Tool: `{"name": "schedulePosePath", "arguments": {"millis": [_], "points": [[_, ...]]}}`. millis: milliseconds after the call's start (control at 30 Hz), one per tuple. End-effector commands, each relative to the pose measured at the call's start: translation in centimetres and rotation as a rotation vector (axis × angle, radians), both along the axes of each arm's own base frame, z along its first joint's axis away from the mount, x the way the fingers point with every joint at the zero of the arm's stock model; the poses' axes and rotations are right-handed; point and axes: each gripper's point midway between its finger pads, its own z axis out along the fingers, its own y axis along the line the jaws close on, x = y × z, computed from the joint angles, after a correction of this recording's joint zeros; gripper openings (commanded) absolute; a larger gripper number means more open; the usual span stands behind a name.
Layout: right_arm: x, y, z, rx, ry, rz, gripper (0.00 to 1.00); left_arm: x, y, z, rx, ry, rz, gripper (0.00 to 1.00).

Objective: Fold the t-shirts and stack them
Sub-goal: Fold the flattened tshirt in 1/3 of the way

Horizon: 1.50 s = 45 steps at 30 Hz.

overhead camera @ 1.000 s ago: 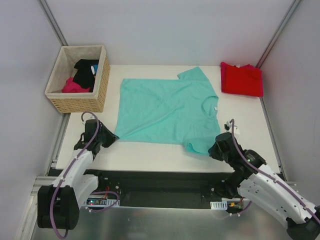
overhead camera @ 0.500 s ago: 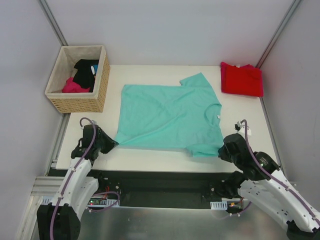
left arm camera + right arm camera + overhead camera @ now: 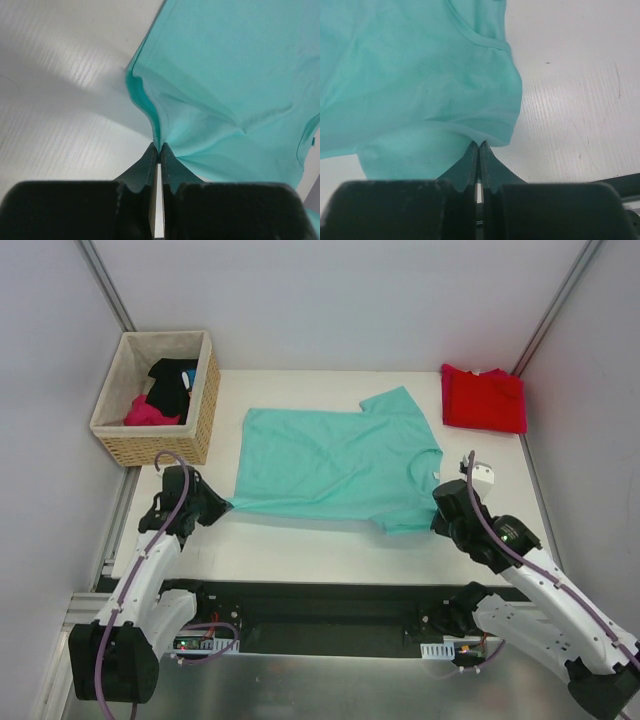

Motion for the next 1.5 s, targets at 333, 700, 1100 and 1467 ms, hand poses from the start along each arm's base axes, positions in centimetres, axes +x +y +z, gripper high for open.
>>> {"name": "schedulePosePath", "arguments": {"millis": [333, 700, 1100, 1467], "points": [[5.9, -0.8, 2.1, -0.022, -0.051, -0.118, 0.01, 6.7, 0.9, 1.1, 0.039, -0.020, 0.028, 0.00], [7.7, -0.2, 0.2, 0.001, 0.017, -0.129, 0.01, 11.2, 0.3, 0.5, 0.010, 0.000, 0.011, 0.00], [7.8, -2.1, 0.5, 0.003, 0.033, -0.176, 0.01, 13.5, -2.2, 1.8, 0.001, -0.039, -0.063, 0.00], [10.3, -1.3, -1.5, 0.011, 0.096, -0.185, 0.01, 13.3, -3.0, 0.4, 0.017, -0.002, -0.082, 0.00]]}}
